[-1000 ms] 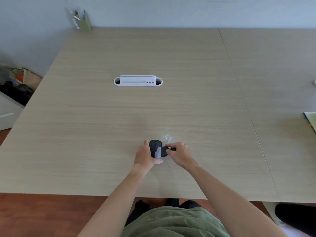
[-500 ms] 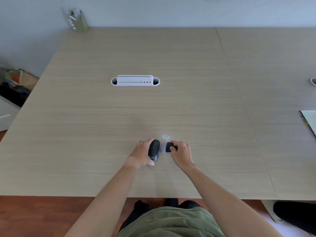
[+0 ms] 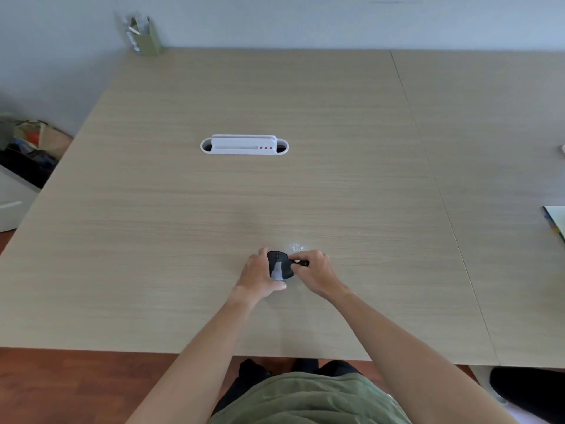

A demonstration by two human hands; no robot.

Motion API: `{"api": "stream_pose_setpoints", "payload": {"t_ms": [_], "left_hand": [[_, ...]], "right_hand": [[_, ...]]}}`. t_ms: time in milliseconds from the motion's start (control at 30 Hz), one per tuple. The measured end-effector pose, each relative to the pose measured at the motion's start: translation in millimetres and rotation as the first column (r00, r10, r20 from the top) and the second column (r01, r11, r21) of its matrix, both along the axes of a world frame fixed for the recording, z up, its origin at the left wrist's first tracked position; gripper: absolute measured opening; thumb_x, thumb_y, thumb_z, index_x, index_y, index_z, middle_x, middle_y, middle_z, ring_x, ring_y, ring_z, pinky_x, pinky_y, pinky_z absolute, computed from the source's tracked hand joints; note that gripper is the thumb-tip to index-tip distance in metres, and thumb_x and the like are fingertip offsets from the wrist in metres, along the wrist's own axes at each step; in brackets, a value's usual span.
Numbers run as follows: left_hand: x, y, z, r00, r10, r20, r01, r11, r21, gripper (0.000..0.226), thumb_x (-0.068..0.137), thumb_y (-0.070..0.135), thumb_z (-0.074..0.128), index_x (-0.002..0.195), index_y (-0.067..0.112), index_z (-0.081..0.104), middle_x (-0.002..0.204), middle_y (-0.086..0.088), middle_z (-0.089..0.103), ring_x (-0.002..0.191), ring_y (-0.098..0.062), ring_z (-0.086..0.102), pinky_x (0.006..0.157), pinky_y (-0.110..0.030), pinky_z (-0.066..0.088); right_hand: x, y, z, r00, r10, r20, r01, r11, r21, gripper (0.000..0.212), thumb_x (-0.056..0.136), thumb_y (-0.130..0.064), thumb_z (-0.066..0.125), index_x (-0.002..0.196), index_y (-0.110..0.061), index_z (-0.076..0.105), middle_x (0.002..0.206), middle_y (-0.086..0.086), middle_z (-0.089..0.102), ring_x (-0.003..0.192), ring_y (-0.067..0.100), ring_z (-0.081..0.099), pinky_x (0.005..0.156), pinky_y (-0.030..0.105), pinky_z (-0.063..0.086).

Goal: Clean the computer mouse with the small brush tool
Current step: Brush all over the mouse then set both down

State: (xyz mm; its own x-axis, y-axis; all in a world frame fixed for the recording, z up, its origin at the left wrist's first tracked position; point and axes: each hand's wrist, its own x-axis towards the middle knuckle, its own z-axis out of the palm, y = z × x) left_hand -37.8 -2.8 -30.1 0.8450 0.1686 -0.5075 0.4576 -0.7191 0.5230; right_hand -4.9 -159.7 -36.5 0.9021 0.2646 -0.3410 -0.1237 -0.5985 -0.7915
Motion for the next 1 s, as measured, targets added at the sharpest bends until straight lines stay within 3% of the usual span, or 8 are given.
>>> {"api": "stream_pose_setpoints", "payload": {"t_ms": [133, 233, 367, 500, 633, 733, 833, 1000], "left_hand": [[1.7, -5.5, 5.5, 0.997, 0.066, -0.045, -0.064, 0.997, 0.040, 0.074, 0.059, 0.019, 0.088, 0.119, 0.005, 0.047, 0.118, -0.011, 0.058, 0.108, -0.030, 0.058, 0.082, -0.034, 0.051], [1.5, -6.0, 9.2, 0.995, 0.053, -0.082, -0.047, 0.996, 0.074, 0.065, 0.060, 0.014, 0.087, 0.113, 0.002, 0.051, 0.115, -0.013, 0.059, 0.104, -0.031, 0.061, 0.077, -0.035, 0.053], [0.4, -6.6, 10.8, 0.996, 0.003, -0.091, 0.007, 0.993, 0.119, 0.054, 0.061, 0.007, 0.086, 0.108, 0.003, 0.059, 0.111, -0.009, 0.065, 0.099, -0.028, 0.064, 0.074, -0.032, 0.052], [-3.8, -4.9, 9.2, 0.998, -0.026, -0.061, 0.034, 0.991, 0.127, 0.042, 0.060, 0.002, 0.085, 0.096, 0.003, 0.065, 0.104, -0.011, 0.067, 0.095, -0.029, 0.064, 0.071, -0.031, 0.048], [-8.9, -2.6, 7.1, 0.999, -0.003, -0.033, 0.007, 0.994, 0.108, 0.031, 0.057, -0.002, 0.083, 0.080, 0.008, 0.066, 0.082, -0.006, 0.063, 0.074, -0.022, 0.057, 0.060, -0.026, 0.042], [-9.1, -2.3, 7.4, 0.999, 0.022, -0.034, -0.019, 0.997, 0.079, 0.035, 0.057, -0.001, 0.085, 0.088, 0.004, 0.069, 0.087, -0.007, 0.065, 0.076, -0.021, 0.057, 0.064, -0.025, 0.043], [-8.7, -2.1, 9.3, 0.999, 0.028, -0.032, -0.026, 0.997, 0.078, 0.040, 0.056, -0.002, 0.085, 0.085, 0.010, 0.061, 0.088, -0.006, 0.062, 0.078, -0.021, 0.055, 0.064, -0.026, 0.043], [-11.1, -4.0, 9.5, 0.995, 0.094, -0.032, -0.093, 0.995, 0.034, 0.095, 0.060, -0.007, 0.082, 0.137, 0.011, 0.031, 0.110, -0.012, 0.061, 0.099, -0.028, 0.061, 0.083, -0.039, 0.057]], "right_hand": [[16.0, 6.7, -0.1, 0.994, -0.012, 0.107, 0.025, 0.992, -0.122, 0.015, 0.080, 0.002, 0.049, 0.076, 0.006, 0.063, 0.075, 0.019, 0.065, 0.075, 0.040, 0.057, 0.063, 0.041, 0.048], [27.9, 9.5, 3.5, 0.990, -0.013, 0.139, 0.035, 0.987, -0.156, 0.015, 0.078, 0.000, 0.049, 0.073, 0.001, 0.063, 0.076, 0.013, 0.065, 0.076, 0.035, 0.058, 0.065, 0.040, 0.049], [37.4, 17.8, 9.8, 0.992, 0.111, -0.057, -0.118, 0.986, -0.117, 0.028, 0.080, -0.005, 0.055, 0.098, -0.007, 0.077, 0.101, 0.008, 0.076, 0.092, 0.021, 0.064, 0.076, 0.028, 0.051], [46.5, 20.7, 11.2, 0.989, 0.133, -0.057, -0.143, 0.959, -0.243, 0.022, 0.082, -0.004, 0.050, 0.084, 0.001, 0.071, 0.092, 0.018, 0.069, 0.089, 0.039, 0.064, 0.074, 0.043, 0.054], [50.5, 25.2, 20.4, 0.990, 0.136, 0.022, -0.128, 0.965, -0.227, 0.026, 0.084, -0.007, 0.050, 0.098, 0.000, 0.072, 0.105, 0.016, 0.069, 0.097, 0.037, 0.064, 0.084, 0.046, 0.056], [48.0, 23.9, 22.3, 0.969, 0.238, -0.073, -0.247, 0.950, -0.188, 0.024, 0.084, -0.007, 0.053, 0.095, 0.005, 0.071, 0.102, 0.023, 0.071, 0.096, 0.041, 0.065, 0.084, 0.050, 0.056], [46.0, 14.6, 17.3, 0.978, 0.209, -0.003, -0.199, 0.929, -0.312, 0.019, 0.081, 0.000, 0.047, 0.063, 0.000, 0.053, 0.077, 0.014, 0.060, 0.068, 0.034, 0.054, 0.053, 0.039, 0.045], [38.5, 15.2, 17.8, 0.989, 0.118, 0.087, -0.104, 0.984, -0.147, 0.025, 0.083, -0.002, 0.050, 0.059, -0.005, 0.044, 0.061, 0.006, 0.046, 0.063, 0.027, 0.039, 0.057, 0.032, 0.033]]}}
